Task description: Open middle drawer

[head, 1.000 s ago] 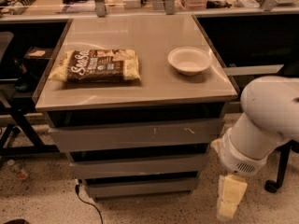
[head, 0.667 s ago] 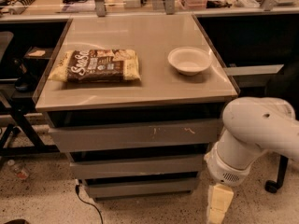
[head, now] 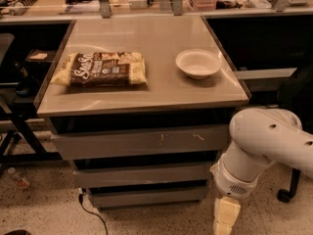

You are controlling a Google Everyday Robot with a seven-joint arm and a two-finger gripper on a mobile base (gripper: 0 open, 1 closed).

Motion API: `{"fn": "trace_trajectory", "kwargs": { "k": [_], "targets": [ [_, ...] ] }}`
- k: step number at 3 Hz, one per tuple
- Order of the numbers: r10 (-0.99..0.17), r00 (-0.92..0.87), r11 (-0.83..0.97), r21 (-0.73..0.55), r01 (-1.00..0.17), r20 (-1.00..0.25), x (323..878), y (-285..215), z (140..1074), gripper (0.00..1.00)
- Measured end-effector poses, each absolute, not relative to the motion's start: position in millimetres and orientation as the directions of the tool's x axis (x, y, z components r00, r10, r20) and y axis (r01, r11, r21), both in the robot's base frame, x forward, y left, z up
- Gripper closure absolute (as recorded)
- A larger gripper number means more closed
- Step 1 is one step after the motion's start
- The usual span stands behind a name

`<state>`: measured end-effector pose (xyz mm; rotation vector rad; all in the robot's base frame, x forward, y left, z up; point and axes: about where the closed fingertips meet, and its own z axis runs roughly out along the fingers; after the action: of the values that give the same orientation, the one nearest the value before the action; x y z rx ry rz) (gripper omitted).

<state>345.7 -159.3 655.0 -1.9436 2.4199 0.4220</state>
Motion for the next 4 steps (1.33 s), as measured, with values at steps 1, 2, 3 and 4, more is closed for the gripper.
{"fn": "trace_trajectory", "kwargs": {
  "k": [1,2,3,4],
  "targets": [
    [-0.949,-0.247,0.199,0.235,-0.951,-0.197,353,-139,608,0.00],
    [-0.920,-0.319,0.266,0.235,-0.935,-0.229,377,-129,563,0.00],
    [-0.888,-0.370,0.326,0.193,-0.926,-0.274,424,-121,520,0.00],
    [-0.888,-0.370,0.326,0.193,-0.926,-0.274,424,-121,520,0.00]
  ]
}}
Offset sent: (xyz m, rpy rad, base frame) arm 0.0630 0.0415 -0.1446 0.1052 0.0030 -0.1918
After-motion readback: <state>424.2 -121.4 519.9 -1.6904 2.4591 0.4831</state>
